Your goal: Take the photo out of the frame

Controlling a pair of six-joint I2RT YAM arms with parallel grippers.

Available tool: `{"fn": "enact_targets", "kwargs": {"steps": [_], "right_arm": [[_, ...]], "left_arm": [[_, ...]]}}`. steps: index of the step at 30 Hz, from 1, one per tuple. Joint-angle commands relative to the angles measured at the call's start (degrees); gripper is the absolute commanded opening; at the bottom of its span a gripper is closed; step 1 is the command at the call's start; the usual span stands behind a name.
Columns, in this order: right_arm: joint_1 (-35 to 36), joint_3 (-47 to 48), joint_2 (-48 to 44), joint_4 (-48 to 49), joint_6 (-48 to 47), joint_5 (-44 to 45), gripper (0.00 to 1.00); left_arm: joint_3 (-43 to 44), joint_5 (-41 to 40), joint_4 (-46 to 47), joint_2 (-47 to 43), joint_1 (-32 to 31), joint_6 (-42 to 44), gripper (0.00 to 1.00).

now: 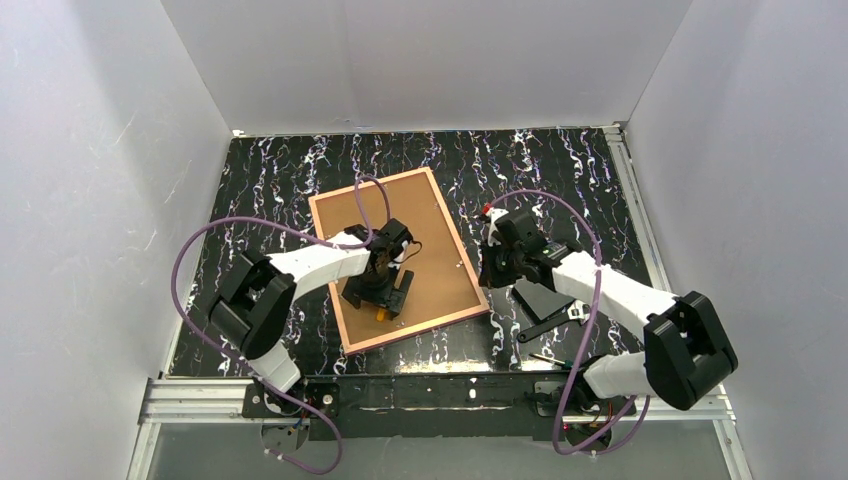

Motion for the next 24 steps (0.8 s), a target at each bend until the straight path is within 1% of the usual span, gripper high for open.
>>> {"fn": "enact_targets", "kwargs": {"steps": [1, 6, 11, 16, 21, 22, 23, 24], "right_arm": [[0.4, -0.9, -3.8, -2.4, 0.7, -0.1, 0.01], [0.5, -2.5, -7.0, -4.6, 1.7, 0.6, 0.01], [1.3, -3.2, -9.9, -6.6, 2.9, 1.3, 0.01], [1.6, -2.7, -11.4, -8.9, 3.3, 3.1, 0.01], [1.6, -1.7, -11.7, -9.9, 3.4, 4.0, 0.01], [1.6, -1.6, -11.7, -9.9, 3.5, 3.9, 0.01], [1.6, -1.4, -11.5, -9.8, 3.7, 3.7, 0.01], [1.6, -1.3, -11.3, -9.8, 3.8, 3.5, 0.01]], "left_arm": [[-6.0, -6.7, 3.2, -2.3, -1.3, -0.6, 0.8], [-11.6, -9.6, 13.8, -5.8, -2.9, -2.4, 0.62], [-14.9, -13.9, 18.9, -6.0, -5.8, -3.5, 0.47], [-16.4, -18.2, 20.3, -4.2, -8.6, -4.9, 0.37], [-18.8, -22.3, 20.5, -4.0, -10.9, -6.9, 0.23], [-19.5, -23.1, 20.6, -4.4, -11.0, -7.1, 0.22], [-20.1, -23.9, 20.7, -5.1, -11.1, -7.1, 0.26], [-20.7, -24.4, 20.7, -5.8, -11.1, -7.0, 0.33]]}}
